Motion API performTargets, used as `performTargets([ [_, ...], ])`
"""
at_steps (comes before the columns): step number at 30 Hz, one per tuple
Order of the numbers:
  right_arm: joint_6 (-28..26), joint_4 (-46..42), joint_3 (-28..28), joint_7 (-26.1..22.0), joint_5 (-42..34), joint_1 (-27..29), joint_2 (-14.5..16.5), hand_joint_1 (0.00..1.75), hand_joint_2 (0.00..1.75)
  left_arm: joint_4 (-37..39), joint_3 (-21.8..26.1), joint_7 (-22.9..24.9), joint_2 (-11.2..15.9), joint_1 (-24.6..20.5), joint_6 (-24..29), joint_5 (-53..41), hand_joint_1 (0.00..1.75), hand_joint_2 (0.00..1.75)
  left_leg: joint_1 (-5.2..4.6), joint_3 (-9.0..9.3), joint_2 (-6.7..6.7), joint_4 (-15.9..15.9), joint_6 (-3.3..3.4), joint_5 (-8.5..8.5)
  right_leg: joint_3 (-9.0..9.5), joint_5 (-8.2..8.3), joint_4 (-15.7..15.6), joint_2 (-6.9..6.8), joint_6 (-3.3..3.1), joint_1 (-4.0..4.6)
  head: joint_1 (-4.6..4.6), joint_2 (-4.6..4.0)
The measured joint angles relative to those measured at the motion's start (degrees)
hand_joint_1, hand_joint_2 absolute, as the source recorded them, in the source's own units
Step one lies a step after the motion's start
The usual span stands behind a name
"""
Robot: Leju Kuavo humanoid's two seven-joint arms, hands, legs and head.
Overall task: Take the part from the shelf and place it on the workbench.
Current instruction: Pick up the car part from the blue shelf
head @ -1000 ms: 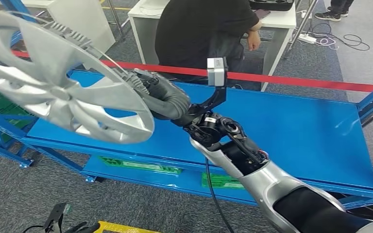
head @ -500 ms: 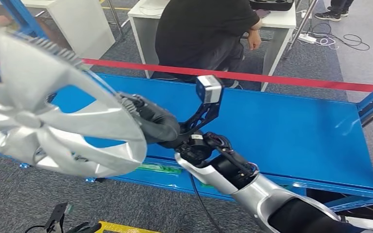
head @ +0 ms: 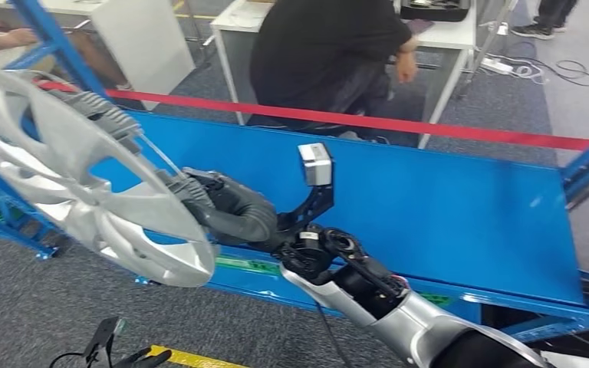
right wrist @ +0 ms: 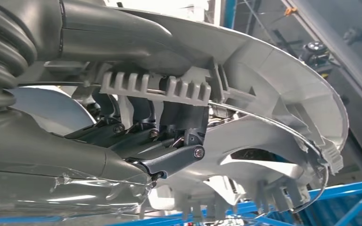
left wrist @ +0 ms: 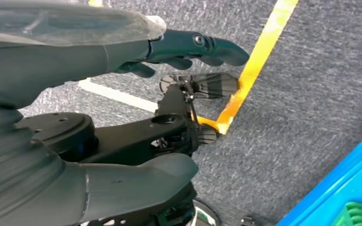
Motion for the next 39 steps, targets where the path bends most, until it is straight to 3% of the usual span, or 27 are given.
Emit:
performTargets([
  [2, 0.1, 0.0, 0.2, -0.2, 0.2, 0.1, 0.0, 1.75, 1.75, 0.0, -0.3, -0.1, 0.0, 0.1, 0.0, 0.0, 0.00, 1.75, 0.28, -0.82, 0.33, 1.2, -0.53, -0.83, -0.45, 0.28, 0.0, -0.13, -1.23, 0.05, -0.84, 0.00],
  [4, 0.1, 0.0, 0.3, -0.3, 0.2, 0.1, 0.0, 1.75, 1.75, 0.0, -0.4, -0.1, 0.0, 0.2, 0.0, 0.0, 0.00, 1.75, 0.26, -3.47, 0.91, 7.1, -0.62, -4.53, -0.92, 0.80, 0.0, -0.39, -2.03, 0.22, -1.78, 0.00],
  [6, 0.2, 0.1, 0.4, -0.3, 0.2, 0.3, 0.0, 1.75, 1.75, 0.0, -0.5, -0.1, 0.0, 0.2, 0.0, 0.0, 0.00, 1.75, 0.03, -7.11, 1.13, 15.9, -0.55, -8.57, -1.33, 1.03, 0.0, -0.66, -2.35, 0.70, -2.38, 0.00],
  [7, 0.2, 0.2, 0.5, -0.3, 0.2, 0.4, 0.0, 1.75, 1.75, 0.0, -0.5, -0.1, 0.0, 0.2, 0.0, 0.0, 0.00, 1.75, -0.11, -8.03, 1.13, 18.4, -0.40, -9.25, -1.43, 1.07, 0.0, -0.75, -2.42, 0.95, -2.44, 0.00],
  [8, 0.2, 0.2, 0.5, -0.3, 0.2, 0.5, 0.0, 1.75, 1.75, 0.0, -0.6, -0.1, 0.0, 0.2, 0.0, 0.0, 0.00, 1.75, -0.28, -7.85, 1.13, 18.6, -0.10, -8.82, -1.46, 1.08, 0.0, -0.81, -2.45, 1.18, -2.46, 0.00],
  [9, 0.2, 0.3, 0.6, -0.3, 0.2, 0.5, 0.0, 1.75, 1.75, 0.0, -0.6, -0.1, 0.0, 0.3, 0.0, 0.0, 0.00, 1.75, -0.50, -6.45, 1.15, 16.2, 0.35, -7.42, -1.44, 1.06, 0.0, -0.86, -2.46, 1.35, -2.47, 0.00],
  [11, 0.3, 0.3, 0.8, -0.3, 0.3, 0.5, 0.0, 1.75, 1.75, 0.0, -0.6, -0.1, 0.0, 0.2, 0.0, 0.1, 0.00, 1.75, -1.40, -1.85, 2.34, 7.9, 1.59, -4.31, -1.30, 0.91, 0.0, -1.22, -2.46, 1.70, -2.53, 0.00],
  [13, 0.8, 0.4, 1.0, -0.3, 0.5, 0.4, 0.0, 1.75, 1.75, 0.0, -0.7, -0.2, 0.1, -0.1, 0.0, 0.2, 0.00, 1.75, -2.45, 0.94, 3.63, 2.6, 2.48, -3.03, -1.18, 0.72, -0.1, -1.69, -2.25, 1.87, -2.48, 0.00],
  [15, 1.2, 0.5, 1.3, -0.4, 0.9, 0.4, 0.0, 1.75, 1.75, 0.0, -0.8, -0.2, 0.0, -0.2, 0.0, 0.4, 0.00, 1.75, -2.86, 1.14, 3.31, 1.7, 2.78, -3.07, -0.99, 0.53, -0.4, -2.24, -1.76, 1.83, -2.44, 0.00],
  [17, 1.5, 0.6, 1.5, -0.5, 1.5, 0.4, 0.0, 1.75, 1.75, 0.0, -0.8, -0.2, 0.0, -0.1, 0.0, 0.6, 0.00, 1.75, -2.50, 1.48, 2.44, 0.9, 3.09, -3.01, -0.89, -0.26, 0.1, -2.59, -1.16, 1.79, -2.37, 0.00],
  [19, 1.9, 0.6, 1.7, -0.5, 1.8, 0.3, 0.0, 1.75, 1.75, 0.0, -0.9, -0.2, -0.1, 0.0, 0.0, 0.8, 0.00, 1.75, -2.14, 1.87, 1.62, 0.3, 3.45, -2.84, -2.94, -3.08, 4.8, -2.17, -0.75, 1.77, -1.97, 0.00],
  [21, 2.3, 0.7, 2.0, -0.4, 2.0, 0.4, 0.0, 1.75, 1.75, 0.0, -0.9, -0.3, -0.1, 0.1, 0.0, 1.1, 0.00, 1.75, -2.15, 1.93, 0.72, 0.2, 3.69, -2.88, -7.13, -6.55, 13.0, -1.71, -0.52, 1.75, -1.48, 0.00],
  [22, 2.5, 0.8, 2.1, -0.4, 2.1, 0.4, 0.0, 1.75, 1.75, 0.0, -0.9, -0.3, -0.1, 0.3, 0.0, 1.3, 0.00, 1.75, -2.14, 1.95, 0.21, 0.2, 3.73, -2.91, -8.77, -7.17, 15.9, -1.64, -0.43, 1.73, -1.28, 0.00],
  [23, 2.6, 0.9, 2.3, -0.4, 2.2, 0.4, 0.0, 1.75, 1.75, 0.0, -0.9, -0.3, -0.2, 0.4, 0.0, 1.4, 0.00, 1.75, -2.13, 1.99, -0.36, 0.3, 3.74, -2.95, -9.47, -6.56, 16.6, -1.59, -0.36, 1.70, -1.11, 0.00],
  [24, 2.8, 1.0, 2.5, -0.4, 2.3, 0.4, 0.0, 1.75, 1.75, 0.0, -0.9, -0.3, -0.2, 0.5, 0.0, 1.5, 0.00, 1.75, -2.11, 2.06, -1.02, 0.4, 3.69, -3.00, -9.06, -4.81, 15.0, -1.47, -0.35, 1.64, -0.93, 0.00],
  [25, 2.9, 1.0, 2.6, -0.3, 2.3, 0.3, 0.0, 1.75, 1.75, 0.0, -0.9, -0.3, -0.2, 0.5, 0.0, 1.6, 0.00, 1.75, -2.09, 2.13, -1.72, 0.5, 3.60, -3.08, -7.72, -2.31, 11.5, -1.02, -0.42, 1.54, -0.76, 0.00],
  [27, 3.1, 1.1, 2.9, -0.1, 2.5, 0.2, 0.0, 1.75, 1.75, 0.0, -0.9, -0.4, -0.3, 0.4, 0.0, 1.7, 0.00, 1.75, -2.10, 2.03, -3.10, 1.0, 3.25, -3.30, -4.60, 1.54, 3.7, 1.45, -0.75, 1.22, -0.51, 0.00],
  [29, 3.2, 1.2, 3.3, 0.2, 2.6, 0.0, 0.0, 1.75, 1.75, 0.0, -0.9, -0.5, -0.4, 0.3, 0.0, 1.9, 0.00, 1.75, -2.01, 1.57, -4.23, 1.3, 2.68, -3.27, -3.30, 2.40, 0.3, 3.05, -1.04, 1.15, -0.56, 0.00],
  [31, 3.3, 1.3, 3.7, 0.4, 2.9, -0.2, 0.1, 1.75, 1.75, 0.0, -1.0, -0.6, -0.3, 0.6, 0.0, 2.1, 0.00, 1.75, -1.83, 1.27, -5.03, 1.1, 2.01, -3.08, -3.02, 2.52, -0.2, 2.13, -1.50, 1.17, -0.59, 0.00],
  [32, 3.3, 1.3, 3.9, 0.5, 3.1, -0.3, 0.2, 1.75, 1.75, 0.0, -1.1, -0.6, -0.3, 0.9, 0.1, 2.3, 0.00, 1.75, -1.83, 1.07, -4.42, 1.5, 1.68, -3.33, -2.77, 2.68, -0.5, 1.53, -1.83, 1.09, -0.67, 0.00],
  [34, 3.4, 1.4, 4.3, 0.6, 3.4, -0.5, 0.4, 1.75, 1.75, 0.0, -1.2, -0.7, -0.2, 1.1, 0.1, 2.6, 0.00, 1.75, -1.81, -0.83, -1.69, 5.3, 0.98, -5.50, -2.31, 2.98, -1.2, 0.17, -2.39, 0.81, -1.41, 0.00],
  [35, 3.5, 1.6, 4.4, 0.6, 3.4, -0.6, 0.5, 1.75, 1.75, 0.0, -1.3, -0.8, -0.3, 1.2, 0.1, 2.7, 0.00, 1.75, -1.73, -2.71, -0.22, 9.1, 0.54, -7.29, -2.23, 2.98, -1.3, -0.55, -2.51, 0.84, -1.82, 0.00],
  [37, 3.6, 1.9, 4.6, 0.5, 3.4, -0.6, 0.5, 1.75, 1.75, 0.0, -1.4, -0.8, -0.3, 1.3, 0.1, 2.9, 0.00, 1.75, -1.37, -6.62, 0.86, 16.6, -0.18, -9.98, -2.20, 2.85, -1.3, -2.07, -2.57, 0.85, -2.15, 0.00],
  [38, 3.6, 2.1, 4.8, 0.5, 3.4, -0.7, 0.5, 1.75, 1.75, 0.0, -1.5, -0.9, -0.3, 1.4, 0.1, 3.0, 0.00, 1.75, -1.19, -7.43, 1.04, 18.0, -0.43, -9.96, -2.16, 2.73, -1.3, -2.80, -2.50, 0.80, -2.18, 0.00],
  [39, 3.6, 2.3, 4.9, 0.5, 3.4, -0.7, 0.5, 1.75, 1.75, 0.0, -1.6, -0.9, -0.3, 1.5, 0.1, 3.1, 0.00, 1.75, -1.01, -7.02, 1.21, 16.9, -0.60, -8.92, -2.07, 2.59, -1.3, -3.48, -2.35, 0.73, -2.22, 0.00],
])
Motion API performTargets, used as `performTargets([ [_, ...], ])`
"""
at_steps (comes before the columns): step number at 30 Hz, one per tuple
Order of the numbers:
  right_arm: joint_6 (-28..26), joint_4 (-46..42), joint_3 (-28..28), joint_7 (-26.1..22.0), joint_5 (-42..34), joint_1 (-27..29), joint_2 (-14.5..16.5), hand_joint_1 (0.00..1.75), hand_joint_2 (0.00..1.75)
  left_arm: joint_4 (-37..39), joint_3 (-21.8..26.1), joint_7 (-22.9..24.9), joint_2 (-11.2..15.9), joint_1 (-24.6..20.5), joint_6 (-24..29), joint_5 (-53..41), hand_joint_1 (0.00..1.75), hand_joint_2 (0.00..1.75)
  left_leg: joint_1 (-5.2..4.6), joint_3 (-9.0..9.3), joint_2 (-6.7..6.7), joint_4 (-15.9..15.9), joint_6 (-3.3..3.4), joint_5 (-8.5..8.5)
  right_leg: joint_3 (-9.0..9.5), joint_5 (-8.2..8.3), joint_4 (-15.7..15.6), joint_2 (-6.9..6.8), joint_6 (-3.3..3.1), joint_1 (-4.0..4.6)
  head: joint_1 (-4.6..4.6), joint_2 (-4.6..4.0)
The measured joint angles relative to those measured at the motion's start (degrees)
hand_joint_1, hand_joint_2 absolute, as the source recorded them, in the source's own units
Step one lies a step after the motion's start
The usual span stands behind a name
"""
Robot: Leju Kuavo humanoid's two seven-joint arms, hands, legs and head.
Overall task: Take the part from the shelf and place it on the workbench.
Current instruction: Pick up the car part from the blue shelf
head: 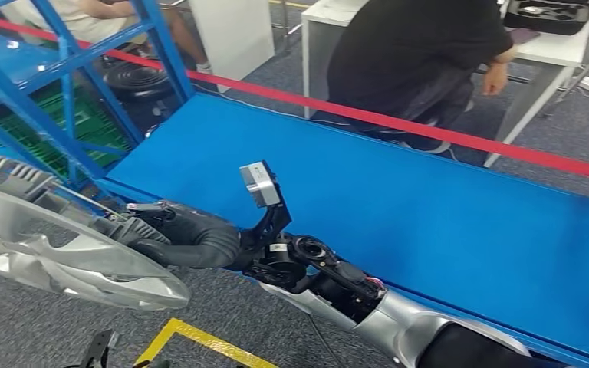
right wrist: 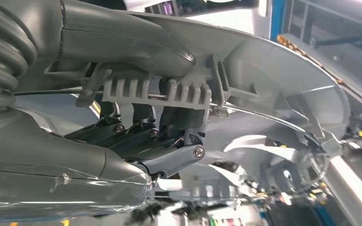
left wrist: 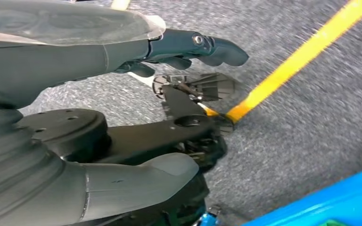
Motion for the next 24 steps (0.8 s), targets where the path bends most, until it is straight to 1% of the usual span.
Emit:
performTargets([
  [1, 0.0, 0.2, 0.1, 0.0, 0.0, -0.1, 0.0, 1.75, 1.75, 0.0, -0.1, 0.0, 0.0, 0.1, 0.0, 0.1, 0.00, 1.75, 0.14, 1.59, 0.38, -3.2, -0.11, 1.81, 0.15, -0.19, 0.0, -0.64, 0.22, -0.09, -0.04, 0.00],
  [2, 0.0, 0.4, 0.2, 0.0, 0.0, -0.2, 0.0, 1.75, 1.75, 0.0, -0.2, -0.1, 0.0, 0.2, 0.0, 0.1, 0.00, 1.75, 0.21, 3.89, 1.49, -7.6, -0.17, 3.75, 0.36, -0.42, 0.1, -1.21, 0.53, -0.09, -0.09, 0.00],
  [3, 0.0, 0.5, 0.3, 0.0, 0.1, -0.4, 0.0, 1.75, 1.75, 0.0, -0.3, -0.2, 0.0, 0.2, 0.0, 0.2, 0.00, 1.75, 0.08, 5.90, 2.53, -11.5, -0.02, 5.12, 0.51, -0.70, 0.2, -1.73, 0.91, 0.04, -0.25, 0.00],
  [4, 0.0, 0.7, 0.4, -0.1, 0.1, -0.6, 0.0, 1.75, 1.75, 0.0, -0.3, -0.2, 0.0, 0.2, 0.0, 0.2, 0.00, 1.75, -0.09, 7.27, 3.30, -14.2, 0.35, 5.89, 0.66, -0.94, 0.2, -2.19, 1.27, 0.21, -0.20, 0.00],
  [5, -0.1, 0.9, 0.4, -0.3, 0.1, -0.8, 0.0, 1.75, 1.75, 0.0, -0.3, -0.3, 0.0, 0.2, 0.0, 0.2, 0.00, 1.75, -0.30, 7.89, 3.69, -15.5, 0.82, 6.04, 0.82, -1.15, 0.2, -2.61, 1.63, 0.45, -0.09, 0.00],
  [6, -0.1, 1.0, 0.5, -0.5, 0.1, -0.9, 0.0, 1.75, 1.75, 0.0, -0.3, -0.3, -0.1, 0.4, 0.0, 0.3, 0.00, 1.75, -0.53, 7.84, 3.19, -15.6, 1.40, 5.85, 0.98, -1.32, 0.1, -3.06, 1.93, 0.58, 0.06, 0.00],
  [7, -0.2, 1.1, 0.5, -0.6, 0.2, -1.0, 0.0, 1.75, 1.75, 0.0, -0.3, -0.3, -0.1, 0.6, 0.0, 0.3, 0.00, 1.75, -0.53, 7.82, 2.56, -15.6, 1.93, 5.77, 1.21, -1.49, 0.0, -3.52, 2.23, 0.56, 0.33, 0.00],
  [8, -0.3, 1.2, 0.6, -0.8, 0.2, -1.0, 0.0, 1.75, 1.75, 0.0, -0.3, -0.3, -0.1, 0.9, 0.0, 0.3, 0.00, 1.75, -0.50, 7.91, 2.01, -15.6, 2.33, 5.70, 1.37, -1.91, 0.3, -3.38, 2.53, 0.43, 0.47, 0.00],
  [9, -0.5, 1.3, 0.6, -0.9, 0.3, -1.0, 0.0, 1.75, 1.75, 0.0, -0.4, -0.3, -0.2, 1.2, 0.0, 0.3, 0.00, 1.75, -0.46, 8.04, 1.48, -15.7, 2.81, 5.67, 1.06, -2.85, 1.4, -2.59, 2.70, 0.27, 0.64, 0.00],
  [10, -0.6, 1.4, 0.6, -0.9, 0.4, -1.0, 0.0, 1.75, 1.75, 0.0, -0.4, -0.3, -0.2, 1.4, 0.0, 0.3, 0.00, 1.75, -0.42, 8.19, 0.95, -15.8, 3.25, 5.65, 0.06, -4.34, 3.9, -1.41, 2.79, 0.15, 0.90, 0.00],
  [11, -0.8, 1.5, 0.7, -1.0, 0.5, -1.0, -0.1, 1.75, 1.75, 0.0, -0.4, -0.3, -0.2, 1.5, 0.0, 0.2, 0.00, 1.75, -0.47, 8.27, 0.37, -15.8, 3.60, 5.61, -1.66, -6.25, 7.6, 0.03, 2.75, 0.11, 1.26, 0.00],
  [12, -1.0, 1.6, 0.7, -1.0, 0.7, -0.9, -0.2, 1.75, 1.75, 0.0, -0.4, -0.3, -0.2, 1.5, 0.0, 0.2, 0.00, 1.75, -0.60, 8.31, -0.28, -15.8, 3.89, 5.55, -3.89, -8.15, 12.0, 1.03, 2.64, 0.18, 1.61, 0.00],
  [13, -1.2, 1.8, 0.7, -1.0, 0.8, -0.8, -0.3, 1.75, 1.75, 0.0, -0.5, -0.3, -0.2, 1.5, 0.0, 0.2, 0.00, 1.75, -0.75, 8.35, -1.01, -15.8, 4.03, 5.50, -5.99, -9.39, 15.9, 1.52, 2.53, 0.29, 1.92, 0.00],
  [14, -1.4, 1.9, 0.7, -1.0, 1.0, -0.7, -0.4, 1.75, 1.75, 0.0, -0.5, -0.4, -0.2, 1.5, 0.0, 0.2, 0.00, 1.75, -0.91, 8.42, -1.80, -15.7, 4.13, 5.45, -7.37, -9.56, 18.0, 1.79, 2.36, 0.44, 2.16, 0.00],
  [15, -1.5, 2.0, 0.7, -1.0, 1.2, -0.6, -0.4, 1.75, 1.75, 0.0, -0.6, -0.6, -0.2, 1.6, 0.0, 0.4, 0.00, 1.75, -1.07, 8.53, -2.63, -15.7, 4.19, 5.39, -7.70, -8.52, 17.7, 1.98, 2.10, 0.59, 2.32, 0.00],
  [16, -1.5, 2.0, 0.8, -0.9, 1.5, -0.6, -0.4, 1.75, 1.75, 0.0, -0.6, -0.8, -0.2, 1.6, 0.0, 0.6, 0.00, 1.75, -1.20, 8.67, -3.49, -15.6, 4.22, 5.33, -6.95, -6.38, 15.2, 2.36, 1.73, 0.76, 2.44, 0.00],
  [17, -1.6, 2.0, 0.8, -0.9, 1.7, -0.6, -0.4, 1.75, 1.75, 0.0, -0.6, -1.2, -0.1, 1.7, 0.1, 1.0, 0.00, 1.75, -1.28, 8.83, -4.35, -15.6, 4.21, 5.26, -5.43, -3.67, 11.1, 3.23, 1.28, 0.90, 2.57, 0.00],
  [18, -1.7, 2.0, 0.8, -0.9, 2.0, -0.6, -0.4, 1.75, 1.75, 0.0, -0.6, -1.5, -0.1, 1.6, 0.1, 1.3, 0.00, 1.75, -1.36, 8.87, -5.14, -15.5, 4.14, 5.19, -3.87, -1.51, 7.1, 4.66, 0.81, 0.95, 2.62, 0.00],
  [19, -1.7, 2.0, 0.8, -0.8, 2.1, -0.6, -0.4, 1.75, 1.75, 0.0, -0.6, -1.7, -0.1, 1.6, 0.2, 1.6, 0.00, 1.75, -1.33, 8.81, -5.87, -15.4, 4.03, 5.16, -2.61, -0.07, 3.8, 5.90, 0.52, 0.94, 2.52, 0.00],
  [20, -1.7, 2.0, 0.8, -0.8, 2.2, -0.6, -0.4, 1.75, 1.75, 0.0, -0.6, -1.9, 0.0, 1.6, 0.3, 1.8, 0.00, 1.75, -1.20, 8.65, -6.51, -15.4, 3.84, 5.18, -1.90, 0.52, 1.9, 6.76, 0.35, 0.98, 2.48, 0.00],
  [21, -1.8, 2.0, 0.9, -0.7, 2.3, -0.5, -0.4, 1.75, 1.75, 0.0, -0.6, -1.9, 0.0, 1.7, 0.4, 2.0, 0.00, 1.75, -1.03, 8.45, -7.13, -15.5, 3.56, 5.27, -1.68, 0.43, 1.3, 6.97, 0.26, 1.01, 2.48, 0.00],
  [22, -1.8, 2.0, 0.9, -0.6, 2.3, -0.5, -0.4, 1.75, 1.75, 0.0, -0.6, -1.9, 0.1, 1.9, 0.5, 2.3, 0.00, 1.75, -0.92, 8.34, -7.80, -15.7, 3.23, 5.42, -1.47, 0.49, 0.9, 6.42, 0.21, 0.99, 2.56, 0.00],
  [23, -1.8, 1.9, 0.9, -0.6, 2.3, -0.5, -0.4, 1.75, 1.75, 0.0, -0.6, -1.9, 0.2, 2.1, 0.6, 2.5, 0.00, 1.75, -0.88, 8.30, -7.91, -15.7, 2.93, 5.40, -1.13, 0.65, 0.5, 5.74, 0.07, 0.91, 2.72, 0.00],
  [24, -1.8, 1.9, 1.0, -0.5, 2.3, -0.5, -0.3, 1.75, 1.75, 0.0, -0.6, -1.8, 0.3, 2.3, 0.7, 2.6, 0.00, 1.75, -0.99, 8.06, -7.05, -15.2, 2.62, 5.00, -0.68, 0.83, -0.1, 5.05, -0.09, 0.72, 2.60, 0.00],
])
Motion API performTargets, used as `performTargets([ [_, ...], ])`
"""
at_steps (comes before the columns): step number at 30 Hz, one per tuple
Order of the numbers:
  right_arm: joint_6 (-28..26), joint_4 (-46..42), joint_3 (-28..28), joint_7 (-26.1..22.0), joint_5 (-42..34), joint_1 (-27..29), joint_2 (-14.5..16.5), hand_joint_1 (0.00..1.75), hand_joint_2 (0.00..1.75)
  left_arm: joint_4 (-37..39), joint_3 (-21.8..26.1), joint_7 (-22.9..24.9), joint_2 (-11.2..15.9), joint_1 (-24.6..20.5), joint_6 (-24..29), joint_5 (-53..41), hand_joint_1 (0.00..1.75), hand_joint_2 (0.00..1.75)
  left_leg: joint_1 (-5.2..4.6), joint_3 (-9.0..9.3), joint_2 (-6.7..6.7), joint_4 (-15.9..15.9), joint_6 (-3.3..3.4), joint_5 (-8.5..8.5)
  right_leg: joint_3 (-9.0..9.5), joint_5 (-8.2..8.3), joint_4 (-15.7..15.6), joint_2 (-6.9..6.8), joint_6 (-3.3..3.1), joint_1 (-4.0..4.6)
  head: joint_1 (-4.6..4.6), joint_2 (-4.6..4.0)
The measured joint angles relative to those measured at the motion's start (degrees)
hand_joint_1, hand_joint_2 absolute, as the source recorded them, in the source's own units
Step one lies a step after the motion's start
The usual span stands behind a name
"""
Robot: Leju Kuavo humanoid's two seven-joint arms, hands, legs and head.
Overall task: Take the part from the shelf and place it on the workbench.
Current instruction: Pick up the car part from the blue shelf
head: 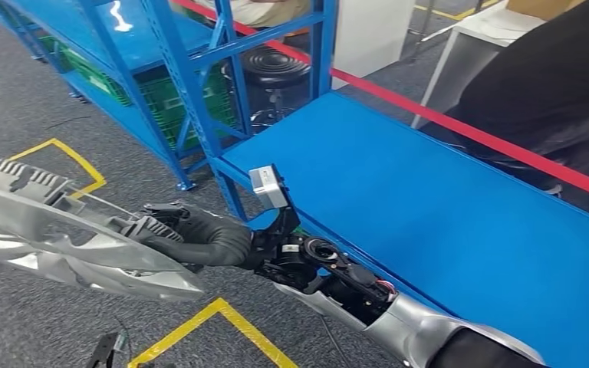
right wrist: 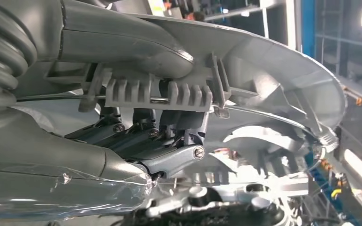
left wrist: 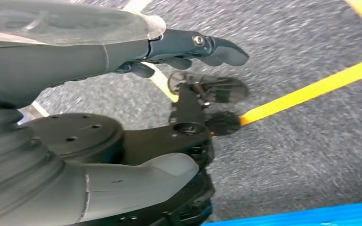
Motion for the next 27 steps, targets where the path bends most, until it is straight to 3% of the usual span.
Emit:
performTargets([
  [1, 0.0, 0.0, 0.0, 0.0, 0.0, 0.0, 0.0, 1.75, 1.75, 0.0, 0.0, 0.1, 0.1, 0.0, 0.0, 0.1, 0.00, 1.75, -0.12, -0.78, 1.50, 1.7, -0.29, -0.97, 0.45, 0.18, -0.6, -0.78, -0.15, -0.18, -0.39, 0.00],
  [3, 0.0, 0.0, 0.0, 0.0, 0.0, 0.3, 0.1, 1.75, 1.75, 0.0, 0.0, 0.4, 0.1, -0.2, 0.2, 0.2, 0.00, 1.75, -0.01, -4.30, 5.16, 8.6, -0.93, -4.22, 0.95, 0.19, -1.0, -2.47, -0.32, -0.19, -1.32, 0.00],
  [5, -0.2, 0.0, 0.0, -0.2, 0.1, 0.7, 0.1, 1.75, 1.75, 0.0, 0.0, 1.2, 0.2, -0.4, 0.5, 0.1, 0.00, 1.75, 0.43, -7.90, 6.61, 15.2, -1.51, -6.24, 1.05, -0.07, -1.0, -4.19, -0.34, -0.14, -1.84, 0.00],
  [6, -0.3, 0.0, 0.0, -0.3, 0.1, 1.0, 0.1, 1.75, 1.75, 0.0, -0.1, 1.7, 0.3, -0.4, 0.7, 0.0, 0.00, 1.75, 0.68, -8.30, 6.90, 15.7, -1.75, -5.81, 1.10, -0.22, -1.0, -4.94, -0.26, -0.16, -2.02, 0.00],
  [7, -0.4, 0.0, 0.0, -0.4, 0.2, 1.1, 0.1, 1.75, 1.75, 0.0, -0.1, 2.2, 0.4, -0.3, 0.9, 0.0, 0.00, 1.75, 0.92, -7.41, 7.19, 13.8, -1.93, -4.40, 1.18, -0.40, -0.9, -5.59, -0.14, -0.20, -2.16, 0.00],
  [9, -0.6, 0.0, 0.1, -0.8, 0.4, 1.3, 0.1, 1.75, 1.75, 0.0, -0.2, 3.0, 1.0, -0.4, 1.1, -0.1, 0.00, 1.75, 1.11, -3.19, 9.10, 5.6, -2.20, -0.85, 1.40, -0.93, -0.6, -6.71, 0.41, -0.15, -2.40, 0.00],
  [10, -0.6, 0.0, 0.0, -1.1, 0.4, 1.4, 0.1, 1.75, 1.75, 0.0, -0.2, 3.2, 1.3, -0.5, 1.2, -0.1, 0.00, 1.75, 1.01, -1.44, 9.96, 2.3, -2.03, 0.29, 1.47, -1.23, -0.4, -7.19, 0.77, 0.01, -2.45, 0.00],
  [12, -0.3, 0.1, 0.0, -1.8, 0.6, 1.5, 0.1, 1.75, 1.75, 0.0, -0.2, 3.4, 1.8, -0.8, 1.4, 0.1, 0.00, 1.75, 0.57, -0.20, 10.60, -0.4, -1.28, 0.59, 1.61, -1.73, -0.2, -8.03, 1.47, 0.34, -2.30, 0.00],
  [14, 0.0, 0.2, 0.0, -2.4, 1.2, 1.5, 0.1, 1.75, 1.75, 0.0, -0.2, 3.5, 2.4, -0.6, 1.6, 0.5, 0.00, 1.75, 0.48, -0.28, 9.29, -0.3, -0.38, 0.49, 1.90, -2.19, -0.1, -8.69, 2.05, 0.26, -1.91, 0.00],
  [16, 0.3, 0.3, 0.0, -2.8, 1.7, 1.5, 0.1, 1.75, 1.75, 0.0, -0.2, 3.5, 2.7, -0.4, 1.8, 0.9, 0.00, 1.75, 0.56, -0.01, 8.15, -0.4, 0.34, 0.44, 1.33, -4.03, 2.2, -7.04, 2.51, -0.06, -1.55, 0.00],
  [18, 0.5, 0.5, 0.0, -3.0, 1.9, 1.5, 0.2, 1.75, 1.75, 0.0, -0.2, 3.5, 3.0, -0.5, 1.8, 1.1, 0.00, 1.75, 0.47, 0.20, 6.97, -0.5, 0.98, 0.39, -1.81, -7.71, 9.2, -4.29, 2.55, -0.16, -0.97, 0.00],
  [20, 0.9, 0.8, 0.0, -3.1, 2.1, 1.5, 0.2, 1.75, 1.75, 0.0, -0.2, 3.3, 3.1, -0.7, 2.0, 1.6, 0.00, 1.75, 0.17, 0.28, 5.54, -0.4, 1.33, 0.32, -5.80, -10.27, 16.7, -3.29, 2.34, -0.06, -0.42, 0.00],
  [21, 1.2, 1.0, 0.0, -3.2, 2.3, 1.6, 0.2, 1.75, 1.75, 0.0, -0.2, 3.0, 3.2, -0.7, 2.1, 1.9, 0.00, 1.75, 0.02, 0.34, 4.70, -0.4, 1.39, 0.28, -6.72, -9.94, 17.9, -3.13, 2.17, -0.02, -0.25, 0.00],
  [22, 1.5, 1.2, 0.0, -3.2, 2.5, 1.6, 0.2, 1.75, 1.75, 0.0, -0.2, 2.7, 3.2, -0.7, 2.2, 2.2, 0.00, 1.75, -0.09, 0.44, 3.82, -0.4, 1.43, 0.25, -6.60, -8.50, 16.9, -2.95, 1.92, 0.02, -0.16, 0.00],
  [23, 1.9, 1.3, 0.0, -3.3, 2.6, 1.5, 0.3, 1.75, 1.75, 0.0, -0.2, 2.4, 3.2, -0.6, 2.3, 2.4, 0.00, 1.75, -0.16, 0.56, 2.92, -0.3, 1.44, 0.22, -5.48, -6.15, 13.7, -2.47, 1.58, 0.10, -0.08, 0.00],
  [25, 2.6, 1.5, 0.0, -3.3, 2.7, 1.3, 0.5, 1.75, 1.75, 0.0, -0.2, 1.8, 3.1, -0.7, 2.3, 2.7, 0.00, 1.75, -0.15, 0.55, 1.30, -0.2, 1.36, 0.17, -2.52, -1.74, 5.9, 0.31, 0.79, 0.09, 0.00, 0.00],
  [27, 3.0, 1.6, 0.0, -3.2, 2.7, 1.0, 0.7, 1.75, 1.75, 0.0, -0.2, 1.4, 2.9, -0.8, 2.2, 2.7, 0.00, 1.75, 0.18, 0.09, -0.10, -0.1, 0.94, 0.28, -0.98, -0.38, 1.7, 2.38, 0.49, 0.14, 0.07, 0.00],
])
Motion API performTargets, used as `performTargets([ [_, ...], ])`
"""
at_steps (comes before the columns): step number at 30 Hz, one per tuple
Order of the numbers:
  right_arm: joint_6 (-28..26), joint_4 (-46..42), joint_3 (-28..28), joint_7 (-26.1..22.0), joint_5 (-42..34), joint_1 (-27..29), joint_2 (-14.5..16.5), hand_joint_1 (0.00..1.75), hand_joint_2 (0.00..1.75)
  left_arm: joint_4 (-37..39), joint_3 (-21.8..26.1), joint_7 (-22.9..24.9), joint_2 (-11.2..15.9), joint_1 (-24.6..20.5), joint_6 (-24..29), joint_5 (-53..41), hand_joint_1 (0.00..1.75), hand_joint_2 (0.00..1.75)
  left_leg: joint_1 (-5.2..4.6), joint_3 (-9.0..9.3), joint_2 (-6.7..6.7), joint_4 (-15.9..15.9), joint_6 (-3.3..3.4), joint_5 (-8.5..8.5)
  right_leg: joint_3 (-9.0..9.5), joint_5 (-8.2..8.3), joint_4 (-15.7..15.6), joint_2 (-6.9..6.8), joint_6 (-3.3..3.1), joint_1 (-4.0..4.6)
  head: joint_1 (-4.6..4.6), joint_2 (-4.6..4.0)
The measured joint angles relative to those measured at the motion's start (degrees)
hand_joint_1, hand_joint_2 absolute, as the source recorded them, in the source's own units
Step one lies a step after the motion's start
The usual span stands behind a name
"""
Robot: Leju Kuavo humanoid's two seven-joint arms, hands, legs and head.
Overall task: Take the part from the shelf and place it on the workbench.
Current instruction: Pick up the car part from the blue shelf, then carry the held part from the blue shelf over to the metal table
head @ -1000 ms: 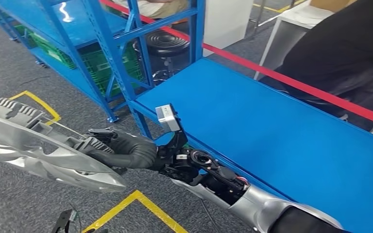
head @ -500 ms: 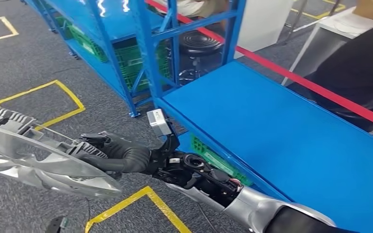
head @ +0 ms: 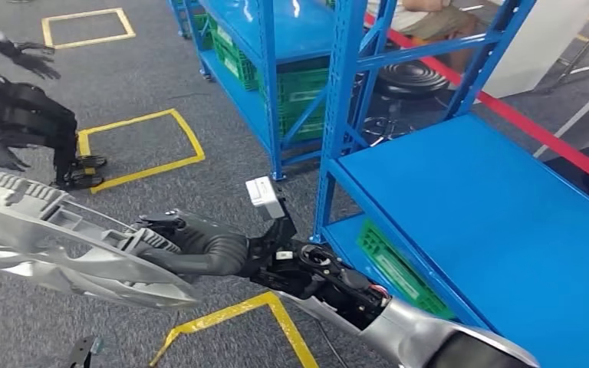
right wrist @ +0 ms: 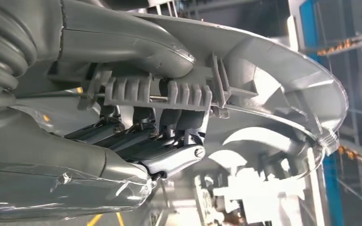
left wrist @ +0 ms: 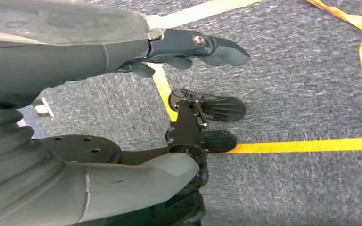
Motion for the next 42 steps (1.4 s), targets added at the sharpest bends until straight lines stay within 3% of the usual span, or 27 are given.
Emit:
performTargets([
  [2, 0.2, 0.1, 0.0, 0.0, 0.0, -0.3, 0.5, 1.75, 1.75, 0.0, 0.0, -0.1, 0.1, 0.3, -0.1, 0.0, 0.00, 1.75, 0.31, -0.35, -1.16, -0.2, -0.72, 0.25, 0.51, -0.08, -1.0, -0.80, -0.08, -0.01, 0.28, 0.00],
  [3, 0.2, 0.1, 0.0, 0.1, 0.0, -0.4, 0.8, 1.75, 1.75, 0.0, 0.0, -0.1, 0.1, 0.5, -0.1, 0.0, 0.00, 1.75, 0.25, -0.45, -0.33, -0.2, -1.02, 0.21, 0.87, 0.13, -1.5, -1.48, -0.25, -0.12, 0.35, 0.00],
  [4, 0.3, 0.1, 0.0, 0.1, 0.0, -0.5, 1.1, 1.75, 1.75, 0.0, 0.0, -0.1, 0.1, 0.7, -0.2, 0.0, 0.00, 1.75, 0.11, -0.80, 1.39, 0.5, -1.27, -0.29, 1.32, 0.34, -2.1, -2.24, -0.44, -0.25, 0.10, 0.00],
  [6, 0.4, 0.2, 0.0, 0.1, 0.0, -0.7, 1.4, 1.75, 1.75, 0.0, 0.0, -0.1, 0.1, 0.5, -0.2, 0.0, 0.00, 1.75, 0.04, -3.35, 5.59, 5.7, -1.79, -3.04, 2.01, 0.55, -2.9, -4.01, -0.73, -0.24, -0.78, 0.00],
  [8, 0.8, 0.3, 0.0, 0.1, 0.0, -0.9, 1.5, 1.75, 1.75, 0.0, 0.0, -0.1, 0.1, 0.1, -0.3, 0.1, 0.00, 1.75, 0.45, -7.26, 6.86, 13.3, -2.45, -6.05, 2.11, 0.41, -2.9, -5.97, -0.85, -0.15, -1.53, 0.00],
  [9, 1.2, 0.3, 0.0, 0.3, 0.0, -0.9, 1.6, 1.75, 1.75, 0.0, 0.0, 0.0, 0.1, 0.2, -0.2, 0.2, 0.00, 1.75, 0.70, -8.31, 6.98, 15.2, -2.74, -6.34, 2.11, 0.31, -2.9, -6.85, -0.82, -0.15, -1.78, 0.00],
  [10, 1.5, 0.3, 0.0, 0.5, 0.0, -0.9, 1.7, 1.75, 1.75, 0.0, 0.0, 0.0, 0.1, 0.2, -0.1, 0.4, 0.00, 1.75, 0.95, -8.16, 7.12, 14.8, -2.99, -5.62, 2.13, 0.19, -2.9, -7.63, -0.73, -0.17, -1.98, 0.00],
  [12, 2.3, 0.3, 0.0, 1.1, 0.0, -0.9, 2.1, 1.75, 1.75, 0.0, 0.0, 0.5, 0.1, 0.3, 0.3, 0.8, 0.00, 1.75, 1.31, -4.36, 8.65, 7.8, -3.36, -2.19, 2.26, -0.18, -2.7, -8.93, -0.30, -0.16, -2.27, 0.00],
  [14, 3.0, 0.3, 0.0, 1.6, -0.1, -0.9, 2.8, 1.75, 1.75, 0.0, 0.0, 1.0, -0.2, 0.1, 0.7, 1.2, 0.00, 1.75, 1.06, -0.75, 10.68, 1.1, -3.07, 0.09, 2.33, -0.77, -2.3, -10.00, 0.42, 0.12, -2.36, 0.00],
  [15, 3.2, 0.3, 0.1, 1.8, -0.1, -0.9, 3.0, 1.75, 1.75, 0.0, 0.0, 1.2, -0.4, 0.0, 0.9, 1.4, 0.00, 1.75, 0.82, -0.08, 11.15, -0.2, -2.70, 0.32, 2.42, -1.02, -2.1, -10.44, 0.79, 0.26, -2.22, 0.00],
  [17, 3.4, 0.3, 0.2, 2.0, -0.2, -0.9, 3.5, 1.75, 1.75, -0.1, 0.0, 1.3, -0.7, 0.1, 1.2, 1.6, 0.00, 1.75, 0.50, -0.18, 10.01, -0.2, -1.68, 0.13, 2.78, -1.39, -2.1, -11.41, 1.47, 0.22, -1.81, 0.00],
  [19, 3.5, 0.3, 0.4, 2.3, -0.4, -0.9, 3.9, 1.75, 1.75, -0.1, 0.0, 1.3, -0.9, 0.4, 1.3, 1.7, 0.00, 1.75, 0.54, 0.00, 8.84, -0.3, -0.86, 0.08, 2.65, -2.65, -0.8, -10.42, 2.05, -0.11, -1.56, 0.00],
  [21, 3.6, 0.3, 0.5, 2.9, -1.4, -0.9, 4.1, 1.75, 1.75, -0.1, 0.0, 1.1, -1.1, 0.4, 1.2, 1.8, 0.00, 1.75, 0.63, 0.19, 7.72, -0.5, -0.14, 0.15, 0.29, -6.01, 4.9, -7.57, 2.23, -0.35, -1.10, 0.00],
  [23, 4.0, 0.4, 0.7, 3.7, -3.2, -0.8, 4.0, 1.75, 1.75, -0.1, 0.0, 0.8, -1.3, 0.2, 1.0, 1.9, 0.00, 1.75, 0.42, 0.20, 6.37, -0.5, 0.29, 0.14, -3.73, -9.41, 13.1, -5.89, 2.11, -0.29, -0.44, 0.00],
  [24, 4.3, 0.4, 0.8, 4.2, -4.1, -0.8, 4.0, 1.75, 1.75, -0.1, 0.0, 0.6, -1.4, 0.2, 0.9, 2.0, 0.00, 1.75, 0.26, 0.23, 5.54, -0.5, 0.36, 0.13, -5.08, -9.80, 15.5, -5.62, 1.99, -0.23, -0.15, 0.00],
  [25, 4.5, 0.4, 0.9, 4.6, -4.9, -0.8, 4.0, 1.75, 1.75, -0.1, 0.0, 0.4, -1.6, 0.2, 0.8, 2.2, 0.00, 1.75, 0.10, 0.29, 4.68, -0.5, 0.40, 0.11, -5.43, -9.00, 15.6, -5.45, 1.75, -0.18, 0.05, 0.00],
  [27, 4.8, 0.5, 1.1, 5.2, -5.8, -0.9, 4.1, 1.75, 1.75, -0.1, 0.0, 0.1, -2.0, 0.3, 0.7, 2.5, 0.00, 1.75, -0.06, 0.46, 2.92, -0.4, 0.40, 0.10, -3.10, -4.68, 9.6, -4.53, 0.99, 0.07, 0.27, 0.00],
  [29, 4.8, 0.5, 1.4, 5.7, -6.3, -1.1, 4.2, 1.75, 1.75, -0.1, 0.0, -0.1, -2.5, 0.2, 0.6, 2.6, 0.00, 1.75, 0.00, 0.32, 1.39, -0.3, 0.23, 0.17, -0.05, -1.18, 2.1, -1.55, 0.22, 0.13, 0.20, 0.00],
  [31, 4.9, 0.5, 1.6, 6.1, -6.7, -1.4, 4.2, 1.75, 1.75, -0.1, 0.0, -0.2, -3.0, 0.3, 0.6, 2.6, 0.00, 1.75, 0.36, -0.22, 0.07, -0.4, -0.33, 0.45, 1.04, -0.57, -0.8, 0.11, -0.05, 0.17, 0.28, 0.00],
  [32, 4.9, 0.4, 1.7, 6.2, -6.8, -1.5, 4.2, 1.75, 1.75, -0.1, 0.0, -0.2, -3.1, 0.4, 0.6, 2.6, 0.00, 1.75, 0.51, -0.41, -0.63, -0.6, -0.72, 0.68, 1.19, -0.52, -1.4, -0.40, -0.06, 0.22, 0.43, 0.00],
  [33, 5.0, 0.4, 1.7, 6.3, -7.0, -1.6, 4.3, 1.75, 1.75, -0.1, 0.0, -0.2, -3.2, 0.6, 0.6, 2.6, 0.00, 1.75, 0.62, -0.52, -0.75, -0.7, -1.00, 0.76, 1.50, -0.39, -1.9, -1.13, -0.14, 0.11, 0.59, 0.00],
  [35, 5.1, 0.4, 1.9, 6.7, -7.3, -2.0, 4.5, 1.75, 1.75, -0.1, 0.0, -0.2, -3.4, 0.8, 0.6, 2.7, 0.00, 1.75, 0.39, -1.50, 1.69, 1.2, -1.42, -0.52, 2.27, 0.15, -3.1, -2.69, -0.43, -0.21, 0.15, 0.00],
  [37, 5.2, 0.4, 2.0, 6.9, -7.4, -2.3, 4.5, 1.75, 1.75, -0.1, 0.0, -0.2, -3.6, 0.6, 0.6, 2.8, 0.00, 1.75, 0.28, -4.87, 5.38, 8.1, -1.90, -4.04, 2.65, 0.39, -3.7, -4.52, -0.64, -0.24, -0.72, 0.00],
  [39, 5.2, 0.4, 2.0, 6.9, -7.5, -2.3, 4.5, 1.75, 1.75, -0.1, 0.0, -0.2, -3.7, 0.4, 0.6, 2.9, 0.00, 1.75, 0.57, -8.45, 6.70, 15.3, -2.51, -6.64, 2.62, 0.29, -3.7, -6.39, -0.66, -0.18, -1.39, 0.00],
  [40, 5.2, 0.4, 2.1, 6.9, -7.5, -2.3, 4.5, 1.75, 1.75, -0.1, 0.0, -0.2, -3.7, 0.5, 0.6, 2.9, 0.00, 1.75, 0.77, -8.85, 6.94, 16.2, -2.77, -6.50, 2.59, 0.21, -3.7, -7.21, -0.60, -0.20, -1.67, 0.00],
  [42, 5.2, 0.4, 2.2, 6.9, -7.5, -2.4, 4.5, 1.75, 1.75, -0.1, 0.0, -0.1, -3.7, 0.6, 0.6, 2.9, 0.00, 1.75, 1.13, -6.89, 7.46, 12.6, -3.11, -4.18, 2.59, 0.01, -3.5, -8.46, -0.37, -0.28, -2.04, 0.00],
])
